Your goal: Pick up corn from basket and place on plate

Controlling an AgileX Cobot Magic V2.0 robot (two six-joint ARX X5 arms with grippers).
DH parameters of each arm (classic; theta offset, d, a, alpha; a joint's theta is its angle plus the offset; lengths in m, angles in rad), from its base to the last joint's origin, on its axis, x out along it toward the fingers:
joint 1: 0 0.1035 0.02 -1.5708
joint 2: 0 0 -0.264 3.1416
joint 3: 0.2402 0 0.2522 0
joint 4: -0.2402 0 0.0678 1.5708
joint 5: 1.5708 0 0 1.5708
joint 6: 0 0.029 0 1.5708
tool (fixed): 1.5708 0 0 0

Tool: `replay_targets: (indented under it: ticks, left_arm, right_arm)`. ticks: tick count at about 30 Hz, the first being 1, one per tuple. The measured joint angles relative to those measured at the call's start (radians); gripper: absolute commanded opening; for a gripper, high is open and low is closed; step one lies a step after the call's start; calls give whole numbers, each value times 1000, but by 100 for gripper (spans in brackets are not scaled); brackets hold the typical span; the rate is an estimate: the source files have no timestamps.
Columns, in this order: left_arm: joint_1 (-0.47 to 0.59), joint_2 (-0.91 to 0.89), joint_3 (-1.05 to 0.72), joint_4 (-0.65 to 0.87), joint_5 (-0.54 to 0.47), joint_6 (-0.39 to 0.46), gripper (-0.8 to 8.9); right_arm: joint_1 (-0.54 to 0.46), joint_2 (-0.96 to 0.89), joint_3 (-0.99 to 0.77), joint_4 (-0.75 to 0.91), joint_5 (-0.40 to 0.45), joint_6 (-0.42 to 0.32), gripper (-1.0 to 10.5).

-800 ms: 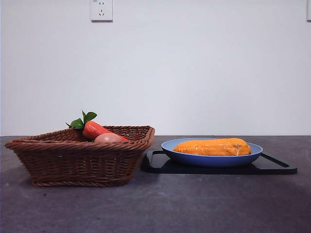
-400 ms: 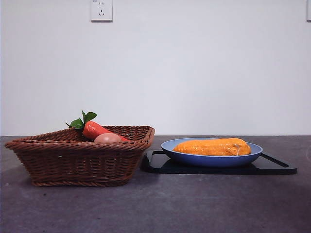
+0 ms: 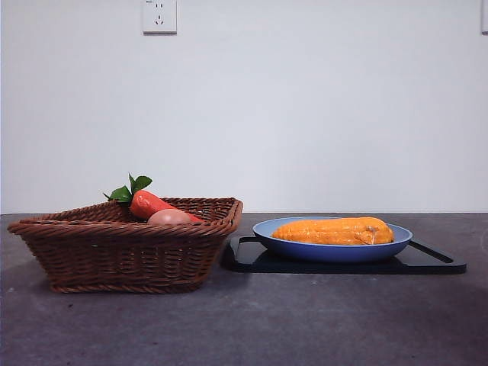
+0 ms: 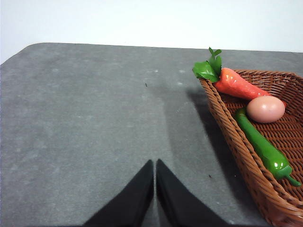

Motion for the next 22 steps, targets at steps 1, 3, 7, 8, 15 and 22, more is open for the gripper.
replay_targets:
  ticks: [1, 3, 7, 8, 15, 22]
  left_arm:
    - [0, 0, 0, 0, 0, 0, 8]
    - [0, 0, 0, 0, 0, 0, 8]
    - [0, 0, 0, 0, 0, 0, 8]
    - [0, 0, 0, 0, 0, 0, 8]
    - [0, 0, 0, 0, 0, 0, 8]
    - [0, 0, 0, 0, 0, 0, 8]
  right_arm:
    - [0, 0, 0, -1, 0, 0, 2]
    - [0, 0, 0, -1, 0, 0, 2]
    - [0, 0, 0, -1, 0, 0, 2]
    - [0, 0, 0, -1, 0, 0, 2]
    - [0, 0, 0, 1, 0, 0, 2]
    - [0, 0, 0, 18, 0, 0, 2]
